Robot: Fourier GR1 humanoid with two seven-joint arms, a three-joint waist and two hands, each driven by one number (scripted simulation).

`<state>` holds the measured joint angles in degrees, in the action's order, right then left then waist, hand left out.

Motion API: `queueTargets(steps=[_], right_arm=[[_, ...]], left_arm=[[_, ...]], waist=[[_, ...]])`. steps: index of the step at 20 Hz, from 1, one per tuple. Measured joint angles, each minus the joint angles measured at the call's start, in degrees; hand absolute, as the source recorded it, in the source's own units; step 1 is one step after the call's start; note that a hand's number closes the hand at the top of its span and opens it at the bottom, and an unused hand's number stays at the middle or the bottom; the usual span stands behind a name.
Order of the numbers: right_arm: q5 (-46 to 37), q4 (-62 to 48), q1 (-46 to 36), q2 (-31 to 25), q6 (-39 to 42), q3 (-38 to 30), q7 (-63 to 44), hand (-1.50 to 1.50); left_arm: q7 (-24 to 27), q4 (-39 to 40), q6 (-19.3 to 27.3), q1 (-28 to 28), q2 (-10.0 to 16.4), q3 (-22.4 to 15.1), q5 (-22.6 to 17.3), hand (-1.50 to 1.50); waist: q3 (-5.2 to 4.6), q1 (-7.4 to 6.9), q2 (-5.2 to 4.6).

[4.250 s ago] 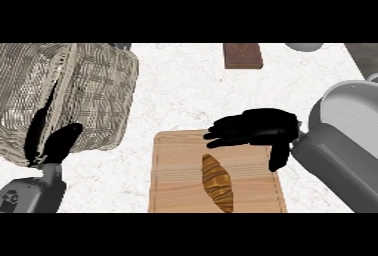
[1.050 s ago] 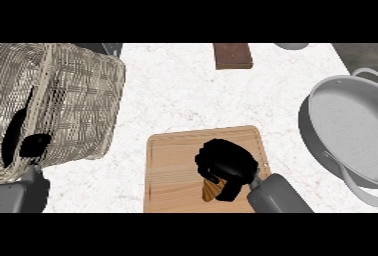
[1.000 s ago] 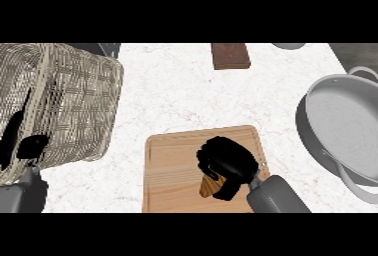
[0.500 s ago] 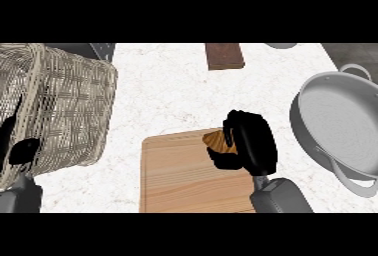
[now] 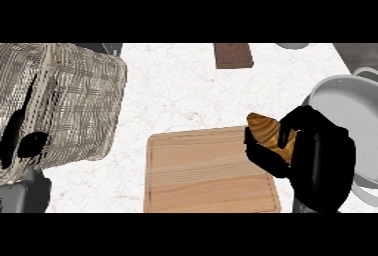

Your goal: Pick the croissant from the cutting board and place it in the pot

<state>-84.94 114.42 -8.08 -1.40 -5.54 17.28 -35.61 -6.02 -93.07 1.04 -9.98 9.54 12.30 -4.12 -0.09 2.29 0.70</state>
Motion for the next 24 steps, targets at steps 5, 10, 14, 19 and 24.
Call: queueTargets(steps=[5,10,14,19,24], right_arm=[[4.44,9.10,4.61,-4.69,6.54,-7.67,0.06,1.50],[14.92,8.94,7.67,-10.75,6.91,-20.72,5.69,1.50],[24.44,3.68,9.17,-14.64,3.79,-30.96,12.83,1.50],[32.78,-7.98,7.21,-19.45,0.63,-39.42,22.45,1.50],[34.87,-21.03,3.98,-22.03,-3.94,-42.45,30.48,1.50]], left_arm=[[0.32,0.64,-0.88,-1.48,-1.41,0.12,1.35,0.00],[0.17,1.00,-1.87,-2.40,-2.47,0.68,2.55,0.00],[-0.44,0.76,-2.36,-3.04,-3.33,1.42,3.28,0.00],[-0.11,1.67,-3.24,-4.18,-4.20,2.21,4.16,0.00],[-0.81,1.30,-4.31,-4.56,-4.57,2.77,4.32,0.00]], waist=[[0.13,-1.18,-0.32],[0.23,-1.70,-0.46],[0.21,-1.89,-0.55],[0.28,-2.24,-0.50],[0.27,-2.56,-0.56]])
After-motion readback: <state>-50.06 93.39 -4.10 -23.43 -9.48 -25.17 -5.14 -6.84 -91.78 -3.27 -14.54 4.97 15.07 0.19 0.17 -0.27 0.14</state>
